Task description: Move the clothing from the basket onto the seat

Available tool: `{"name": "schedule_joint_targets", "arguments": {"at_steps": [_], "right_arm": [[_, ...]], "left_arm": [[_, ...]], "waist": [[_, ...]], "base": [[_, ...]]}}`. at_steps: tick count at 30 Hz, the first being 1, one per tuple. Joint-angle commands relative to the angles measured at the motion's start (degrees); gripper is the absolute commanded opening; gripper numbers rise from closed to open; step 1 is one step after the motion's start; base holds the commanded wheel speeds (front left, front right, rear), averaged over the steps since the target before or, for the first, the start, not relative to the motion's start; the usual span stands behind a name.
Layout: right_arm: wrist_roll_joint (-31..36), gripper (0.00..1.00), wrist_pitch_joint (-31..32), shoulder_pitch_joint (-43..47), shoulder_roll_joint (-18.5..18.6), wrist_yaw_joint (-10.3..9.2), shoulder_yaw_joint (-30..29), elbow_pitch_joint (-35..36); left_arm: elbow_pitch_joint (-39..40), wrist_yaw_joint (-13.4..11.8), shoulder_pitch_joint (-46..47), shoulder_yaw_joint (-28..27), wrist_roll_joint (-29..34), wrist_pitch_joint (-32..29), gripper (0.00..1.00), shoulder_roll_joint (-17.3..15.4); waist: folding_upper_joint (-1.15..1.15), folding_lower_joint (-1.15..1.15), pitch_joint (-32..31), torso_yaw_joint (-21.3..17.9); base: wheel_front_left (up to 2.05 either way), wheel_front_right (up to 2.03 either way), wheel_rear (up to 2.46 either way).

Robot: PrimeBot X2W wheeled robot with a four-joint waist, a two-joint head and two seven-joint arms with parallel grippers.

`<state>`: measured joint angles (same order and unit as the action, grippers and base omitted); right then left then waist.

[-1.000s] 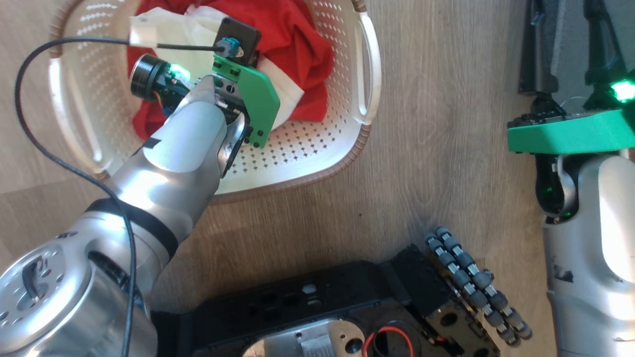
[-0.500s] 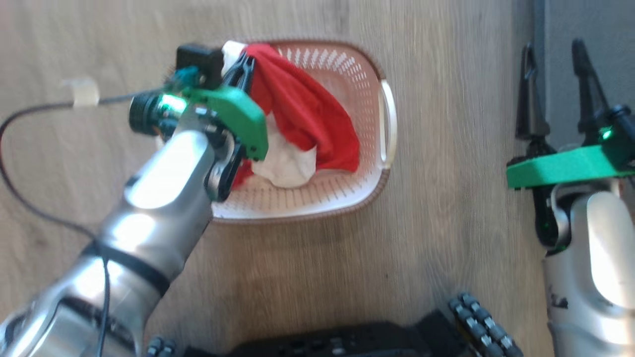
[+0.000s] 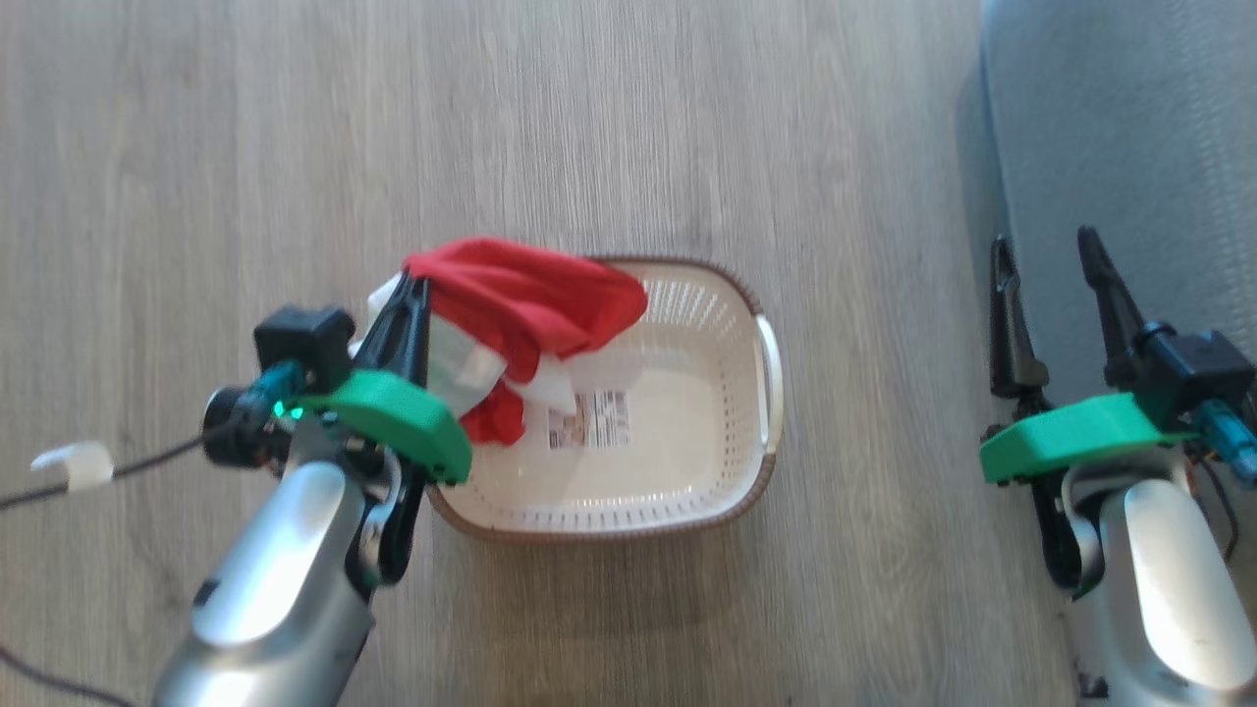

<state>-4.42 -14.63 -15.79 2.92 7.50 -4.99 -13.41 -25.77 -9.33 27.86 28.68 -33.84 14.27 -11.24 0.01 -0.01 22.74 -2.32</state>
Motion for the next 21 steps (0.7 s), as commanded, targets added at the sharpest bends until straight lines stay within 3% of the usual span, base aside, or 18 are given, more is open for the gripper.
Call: {"name": "schedule_joint_targets", "arguments": {"at_steps": [1,8,21], "right_arm": [[0.6,1.0,-0.4,0.8,0.0,-0.01,1.2,1.2],[1.2,1.0,-0.4,3.7,0.0,-0.01,1.2,-0.3],[1.6,1.0,-0.4,5.1,0.0,-0.01,3.3,-2.3]], "left_arm": [[2.9,-0.2,-0.9,-3.2,1.3,0.7,0.0,-1.8],[7.5,0.3,-6.9,-8.2,4.6,0.7,0.0,-1.4],[7.0,2.4,-8.8,-10.9,7.2,0.7,0.0,-1.2]], "waist": [[-0.01,0.01,-4.0,0.0],[-0.01,0.01,-8.8,-0.2],[-0.01,0.01,-13.1,-0.9]], "base": [[0.0,0.0,0.0],[0.0,0.0,0.0],[0.0,0.0,0.0]]}}
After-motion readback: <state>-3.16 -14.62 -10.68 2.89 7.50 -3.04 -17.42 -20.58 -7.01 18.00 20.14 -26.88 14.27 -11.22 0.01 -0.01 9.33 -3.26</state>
